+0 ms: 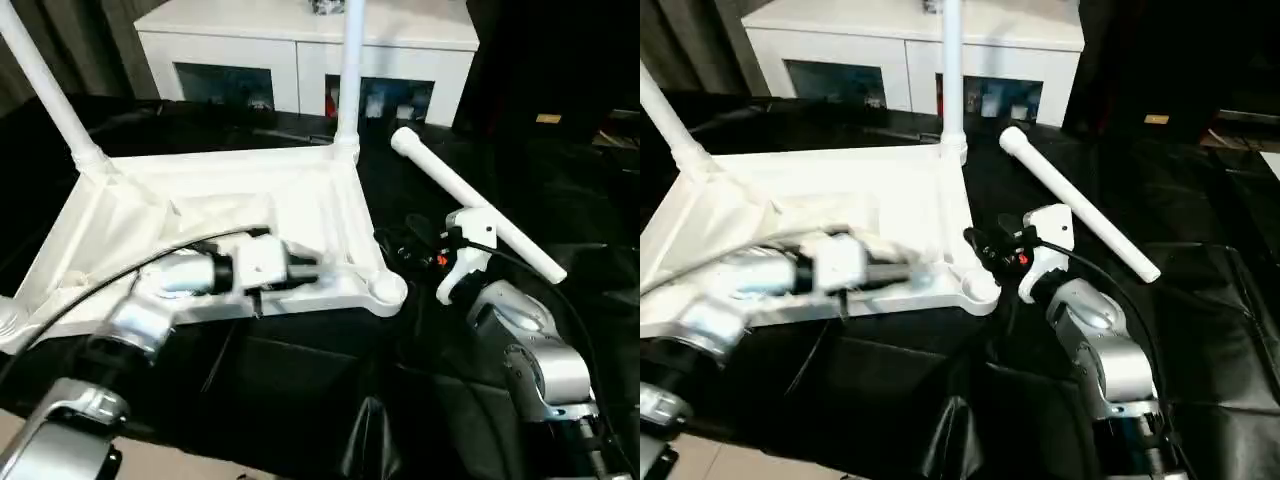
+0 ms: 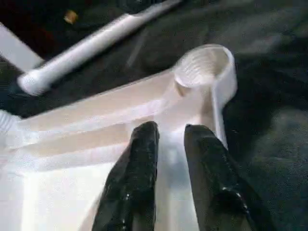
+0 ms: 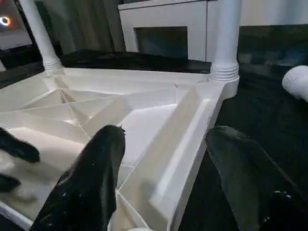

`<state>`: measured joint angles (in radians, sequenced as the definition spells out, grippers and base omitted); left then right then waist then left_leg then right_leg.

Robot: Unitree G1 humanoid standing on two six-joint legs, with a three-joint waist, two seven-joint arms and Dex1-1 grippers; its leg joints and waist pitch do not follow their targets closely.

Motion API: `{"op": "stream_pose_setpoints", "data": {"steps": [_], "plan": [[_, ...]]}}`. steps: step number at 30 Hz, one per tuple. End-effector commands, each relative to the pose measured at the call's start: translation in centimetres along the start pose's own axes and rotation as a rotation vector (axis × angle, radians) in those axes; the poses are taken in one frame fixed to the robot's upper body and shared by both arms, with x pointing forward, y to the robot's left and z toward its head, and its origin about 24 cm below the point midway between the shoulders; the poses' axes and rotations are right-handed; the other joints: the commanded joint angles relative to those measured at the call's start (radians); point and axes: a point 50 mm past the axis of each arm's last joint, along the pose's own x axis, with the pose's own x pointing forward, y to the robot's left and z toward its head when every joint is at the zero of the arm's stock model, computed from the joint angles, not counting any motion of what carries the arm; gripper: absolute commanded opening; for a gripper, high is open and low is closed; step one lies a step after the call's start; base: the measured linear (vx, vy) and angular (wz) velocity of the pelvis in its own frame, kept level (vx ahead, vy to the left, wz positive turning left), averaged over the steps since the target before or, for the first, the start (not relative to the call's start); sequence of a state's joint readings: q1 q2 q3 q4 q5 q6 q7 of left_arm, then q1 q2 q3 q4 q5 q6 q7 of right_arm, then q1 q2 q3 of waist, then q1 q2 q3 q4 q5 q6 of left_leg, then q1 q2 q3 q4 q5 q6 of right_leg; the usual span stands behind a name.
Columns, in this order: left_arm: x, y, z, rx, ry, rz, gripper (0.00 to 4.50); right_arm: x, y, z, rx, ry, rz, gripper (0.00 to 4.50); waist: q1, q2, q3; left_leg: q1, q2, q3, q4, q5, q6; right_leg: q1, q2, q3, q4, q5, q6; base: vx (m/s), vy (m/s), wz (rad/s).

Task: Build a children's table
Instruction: Insert table leg to table base

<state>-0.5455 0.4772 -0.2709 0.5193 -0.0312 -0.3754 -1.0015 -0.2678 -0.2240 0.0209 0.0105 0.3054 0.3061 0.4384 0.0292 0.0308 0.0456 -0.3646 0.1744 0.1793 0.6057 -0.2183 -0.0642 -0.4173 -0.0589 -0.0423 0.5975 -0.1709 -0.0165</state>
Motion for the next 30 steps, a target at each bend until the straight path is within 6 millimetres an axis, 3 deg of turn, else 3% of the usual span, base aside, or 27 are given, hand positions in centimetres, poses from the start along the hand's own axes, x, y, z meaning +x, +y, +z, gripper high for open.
{"op": "stream_pose_setpoints", "data": {"steps": [1, 3, 7, 10, 12, 15, 16, 17, 18, 19, 20, 21, 22, 23, 24, 25, 26, 29, 30], "plan": [[-1.2, 0.7, 0.1, -0.035, -0.031, 0.101, 1.48, -0.3, -0.6, 0.6, -0.01, -0.006, -0.043, 3.02, 0.001, 0.008, -0.065, 0.009, 0.05, -0.014, -0.074, -0.114, 0.036, 0.063, -0.073, 0.045, -0.046, -0.056, -0.245, 0.0, 0.0, 0.0], [-2.0, 1.4, 0.1, -0.154, -0.072, 0.255, 1.53, -0.2, -2.0, 0.7, -0.043, 0.033, -0.133, 3.31, 0.0, 0.006, -0.063, 0.011, 0.05, -0.013, -0.075, -0.122, 0.027, 0.061, -0.07, 0.044, -0.047, -0.062, -0.249, 0.0, 0.0, 0.0], [-2.4, 0.9, 0.2, -0.278, -0.075, 0.304, 1.8, 0.1, -5.6, 1.0, -0.107, 0.106, -0.242, 3.5, 0.0, 0.004, -0.062, 0.015, 0.046, -0.011, -0.072, -0.147, 0.002, 0.06, -0.07, 0.045, -0.049, -0.125, -0.255, 0.0, 0.0, 0.0], [-1.9, 0.0, 1.1, -0.334, -0.109, 0.268, 1.8, 0.4, -8.4, 1.3, -0.151, 0.17, -0.296, 3.84, 0.004, 0.001, -0.062, 0.013, 0.044, -0.009, -0.069, -0.136, 0.008, 0.061, -0.07, 0.045, -0.05, -0.135, -0.251, 0.0, 0.0, 0.0], [-1.9, 0.0, 1.2, -0.339, -0.114, 0.263, 1.8, 0.4, -8.8, 1.4, -0.156, 0.175, -0.305, 3.88, 0.005, 0.0, -0.062, 0.009, 0.041, -0.008, -0.065, -0.118, 0.02, 0.063, -0.067, 0.045, -0.052, -0.117, -0.257, 0.0, 0.0, 0.0], [-1.6, -0.1, 2.7, -0.379, -0.144, 0.264, 1.8, 0.0, -12.6, 1.5, -0.173, 0.252, -0.399, 4.21, 0.011, 0.004, -0.065, 0.002, 0.04, -0.012, -0.062, -0.087, 0.035, 0.069, -0.07, 0.039, -0.045, -0.079, -0.272, 0.0, 0.0, 0.0], [-1.6, -0.1, 2.7, -0.379, -0.144, 0.264, 1.8, 0.0, -12.6, 1.5, -0.173, 0.252, -0.399, 4.26, 0.008, 0.002, -0.069, 0.003, 0.039, -0.01, -0.056, -0.082, 0.035, 0.069, -0.07, 0.04, -0.038, -0.06, -0.291, 0.0, 0.0, 0.0], [-1.6, 0.0, 3.0, -0.387, -0.142, 0.263, 1.8, -0.3, -13.2, 1.5, -0.192, 0.272, -0.412, 4.28, 0.016, 0.006, -0.066, 0.0, 0.037, -0.009, -0.054, -0.077, 0.046, 0.07, -0.068, 0.039, -0.041, -0.049, -0.292, 0.0, 0.0, 0.0], [-1.9, 0.0, 3.3, -0.394, -0.138, 0.254, 1.8, -0.5, -13.8, 1.5, -0.204, 0.29, -0.42, 4.28, 0.012, 0.003, -0.066, 0.0, 0.038, -0.008, -0.053, -0.083, 0.05, 0.068, -0.067, 0.038, -0.041, -0.05, -0.294, 0.0, 0.0, 0.0], [-2.0, -0.1, 3.6, -0.399, -0.134, 0.241, 1.8, -0.7, -14.2, 1.4, -0.198, 0.306, -0.427, 4.38, 0.015, 0.013, -0.069, 0.003, 0.039, -0.01, -0.053, -0.095, 0.048, 0.067, -0.069, 0.034, -0.037, -0.057, -0.302, 0.0, 0.0, 0.0], [-2.0, -0.1, 3.6, -0.399, -0.134, 0.241, 1.8, -0.7, -14.2, 1.4, -0.198, 0.306, -0.427, 4.45, 0.016, 0.005, -0.064, -0.001, 0.036, -0.009, -0.052, -0.101, 0.059, 0.071, -0.065, 0.034, -0.042, -0.068, -0.301, 0.0, 0.0, 0.0], [-2.3, -0.2, 4.1, -0.407, -0.133, 0.206, 1.8, -1.2, -14.9, 1.3, -0.205, 0.334, -0.448, 4.45, 0.022, 0.017, -0.063, -0.002, 0.035, -0.012, -0.053, -0.103, 0.06, 0.071, -0.067, 0.034, -0.041, -0.074, -0.299, 0.0, 0.0, 0.0], [-2.6, -0.6, 4.7, -0.415, -0.133, 0.15, 1.8, -1.8, -15.6, 1.2, -0.212, 0.364, -0.468, 4.45, 0.018, 0.014, -0.065, -0.003, 0.038, -0.013, -0.053, -0.115, 0.057, 0.072, -0.069, 0.03, -0.039, -0.091, -0.308, 0.0, 0.0, 0.0], [-2.7, -0.7, 4.9, -0.416, -0.133, 0.138, 1.8, -2.0, -15.8, 1.2, -0.216, 0.37, -0.473, 4.45, 0.024, 0.019, -0.062, -0.001, 0.038, -0.012, -0.052, -0.118, 0.059, 0.069, -0.068, 0.03, -0.042, -0.097, -0.314, 0.0, 0.0, 0.0], [-2.9, -1.0, 5.4, -0.418, -0.135, 0.095, 1.8, -2.4, -16.2, 1.2, -0.211, 0.387, -0.49, 4.45, 0.025, 0.018, -0.059, -0.003, 0.037, -0.011, -0.051, -0.12, 0.063, 0.069, -0.066, 0.03, -0.043, -0.103, -0.316, 0.0, 0.0, 0.0], [-2.9, -1.0, 5.4, -0.418, -0.135, 0.095, 1.8, -2.4, -16.2, 1.2, -0.211, 0.387, -0.49, 4.45, 0.031, 0.024, -0.055, -0.002, 0.037, -0.009, -0.05, -0.132, 0.065, 0.065, -0.064, 0.029, -0.045, -0.126, -0.318, 0.0, 0.0, 0.0], [-3.2, -1.5, 6.2, -0.427, -0.138, 0.033, 1.8, -3.1, -16.8, 0.9, -0.203, 0.428, -0.515, 4.45, 0.038, 0.038, -0.05, -0.001, 0.037, -0.01, -0.049, -0.145, 0.064, 0.062, -0.066, 0.028, -0.042, -0.146, -0.319, 0.0, 0.0, 0.0], [-3.5, -1.7, 7.0, -0.437, -0.13, -0.006, 1.8, -3.7, -17.2, 0.4, -0.13, 0.453, -0.51, 4.45, 0.04, 0.039, -0.041, 0.002, 0.038, -0.008, -0.049, -0.189, 0.063, 0.058, -0.064, 0.028, -0.05, -0.215, -0.318, 0.0, 0.0, 0.0], [-3.6, -1.7, 7.0, -0.437, -0.128, -0.006, 1.8, -3.9, -17.2, 0.2, -0.108, 0.458, -0.518, 4.45, 0.044, 0.051, -0.035, -0.003, 0.035, -0.01, -0.049, -0.18, 0.069, 0.057, -0.065, 0.028, -0.048, -0.214, -0.319, 0.0, 0.0, 0.0]]}}
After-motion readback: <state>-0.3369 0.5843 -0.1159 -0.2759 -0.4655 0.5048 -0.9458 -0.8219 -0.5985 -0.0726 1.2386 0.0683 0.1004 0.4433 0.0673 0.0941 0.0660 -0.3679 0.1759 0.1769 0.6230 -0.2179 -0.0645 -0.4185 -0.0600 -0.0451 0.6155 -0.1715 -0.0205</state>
